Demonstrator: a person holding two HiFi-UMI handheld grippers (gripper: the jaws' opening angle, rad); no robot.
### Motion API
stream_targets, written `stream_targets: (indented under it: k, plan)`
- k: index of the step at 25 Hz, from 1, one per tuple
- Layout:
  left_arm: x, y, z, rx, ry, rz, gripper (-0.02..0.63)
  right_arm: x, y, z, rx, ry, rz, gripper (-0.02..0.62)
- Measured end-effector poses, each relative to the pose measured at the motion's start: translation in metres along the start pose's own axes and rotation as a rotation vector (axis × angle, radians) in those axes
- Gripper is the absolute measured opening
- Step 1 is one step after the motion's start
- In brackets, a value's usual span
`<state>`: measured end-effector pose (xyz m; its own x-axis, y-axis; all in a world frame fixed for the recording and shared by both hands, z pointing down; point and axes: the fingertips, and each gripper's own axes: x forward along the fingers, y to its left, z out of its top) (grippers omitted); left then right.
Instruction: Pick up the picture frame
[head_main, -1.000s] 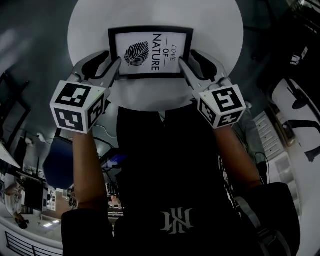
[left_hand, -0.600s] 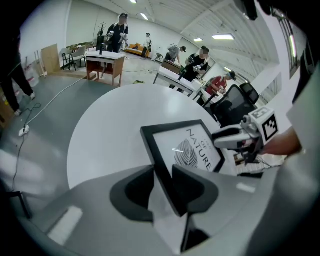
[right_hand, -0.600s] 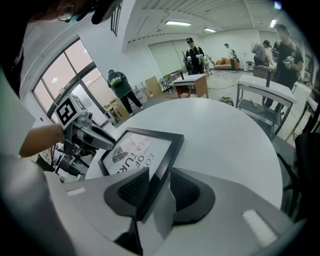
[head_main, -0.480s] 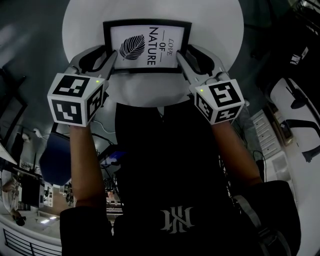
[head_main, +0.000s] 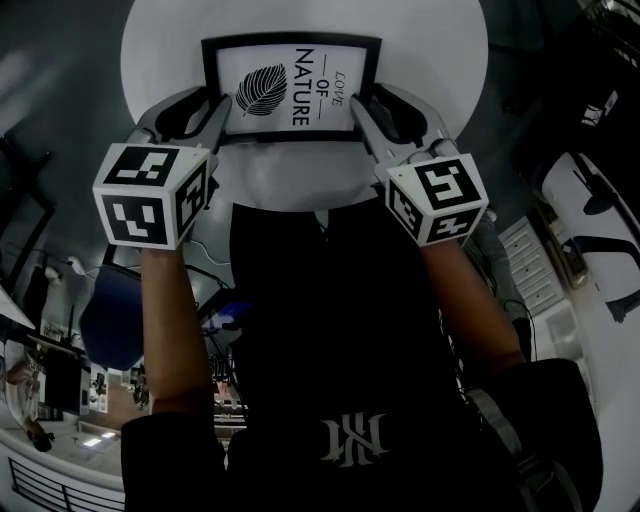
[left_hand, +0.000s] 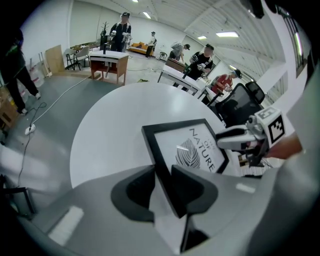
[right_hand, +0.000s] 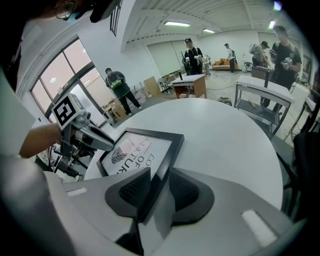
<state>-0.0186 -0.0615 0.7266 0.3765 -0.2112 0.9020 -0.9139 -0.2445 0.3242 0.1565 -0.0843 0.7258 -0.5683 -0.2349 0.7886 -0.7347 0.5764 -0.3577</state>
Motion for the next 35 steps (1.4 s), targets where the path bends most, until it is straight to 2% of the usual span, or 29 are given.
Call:
stream_targets:
  k: [4, 9, 23, 29, 35]
  plan:
    - [0.001, 0.000, -0.001, -0.001, -0.002, 0.014, 0.104, 0.000, 0.000, 0.000, 0.007, -0.005, -0.006, 0.112]
    - [-0.001, 0.000, 0.000, -0.044, -0.036, -0.003, 0.098, -0.001, 0.000, 0.001, 0.015, -0.014, -0.016, 0.106]
    - [-0.024, -0.004, 0.006, -0.042, -0.115, 0.029, 0.094, -0.018, 0.008, 0.021, -0.013, -0.075, -0.038, 0.092]
    - [-0.064, -0.010, 0.023, -0.030, -0.171, 0.050, 0.092, -0.048, 0.024, 0.050, -0.046, -0.130, -0.054, 0.083]
    - [-0.097, -0.013, 0.075, -0.003, -0.257, 0.072, 0.084, -0.072, 0.015, 0.107, -0.092, -0.208, -0.085, 0.071]
